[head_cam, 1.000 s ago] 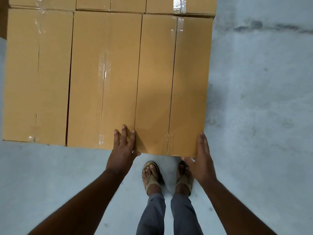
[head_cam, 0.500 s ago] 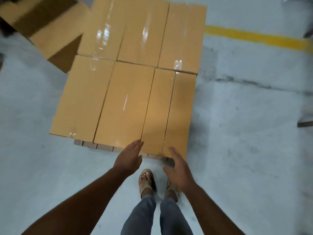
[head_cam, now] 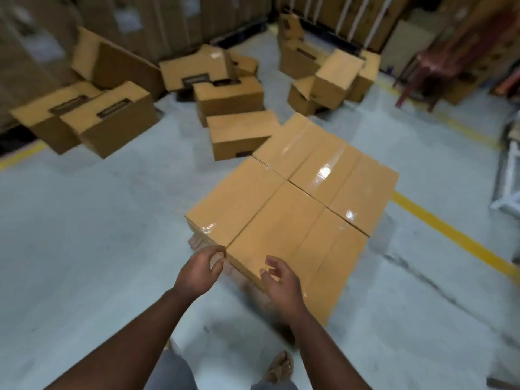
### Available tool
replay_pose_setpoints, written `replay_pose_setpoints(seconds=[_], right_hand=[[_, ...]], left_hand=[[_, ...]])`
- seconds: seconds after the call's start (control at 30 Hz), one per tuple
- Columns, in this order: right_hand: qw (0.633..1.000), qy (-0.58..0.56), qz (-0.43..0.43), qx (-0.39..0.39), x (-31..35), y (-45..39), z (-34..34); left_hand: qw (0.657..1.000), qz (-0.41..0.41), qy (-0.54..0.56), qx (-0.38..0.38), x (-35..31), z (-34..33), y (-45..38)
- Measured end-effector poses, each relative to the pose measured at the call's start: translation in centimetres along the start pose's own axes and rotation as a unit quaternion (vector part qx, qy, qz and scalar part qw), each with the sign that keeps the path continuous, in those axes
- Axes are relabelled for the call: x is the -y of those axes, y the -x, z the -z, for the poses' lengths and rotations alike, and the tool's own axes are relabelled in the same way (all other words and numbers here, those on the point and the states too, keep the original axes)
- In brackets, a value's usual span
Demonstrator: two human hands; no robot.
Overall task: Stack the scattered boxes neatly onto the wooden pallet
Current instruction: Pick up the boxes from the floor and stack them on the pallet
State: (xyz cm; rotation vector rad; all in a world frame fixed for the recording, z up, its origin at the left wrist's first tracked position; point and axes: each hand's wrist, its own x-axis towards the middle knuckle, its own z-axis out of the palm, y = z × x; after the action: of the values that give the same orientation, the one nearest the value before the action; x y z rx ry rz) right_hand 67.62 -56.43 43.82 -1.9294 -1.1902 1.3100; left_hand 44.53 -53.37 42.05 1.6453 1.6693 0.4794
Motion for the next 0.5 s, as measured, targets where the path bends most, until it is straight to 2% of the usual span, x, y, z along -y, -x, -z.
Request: replay_pose_setpoints(seconds=[0.13, 0.3, 0.5], right_hand=[[0.996, 0.000, 0.042, 0.078, 8.7, 0.1, -10.9], [0.987, -0.062, 0.054, 0.141, 20.7, 0.7, -24.2], [0.975, -0.088, 0.076, 0.189, 30.1, -0.9, -35.1]], left_hand=[[0.995, 0.048, 0.032, -0.076, 8.5, 11.4, 1.3], [0.984, 0.090, 0.050, -0.145, 18.4, 25.9, 2.8], [0.970, 0.131, 0.107, -0.177, 24.9, 37.2, 3.3]])
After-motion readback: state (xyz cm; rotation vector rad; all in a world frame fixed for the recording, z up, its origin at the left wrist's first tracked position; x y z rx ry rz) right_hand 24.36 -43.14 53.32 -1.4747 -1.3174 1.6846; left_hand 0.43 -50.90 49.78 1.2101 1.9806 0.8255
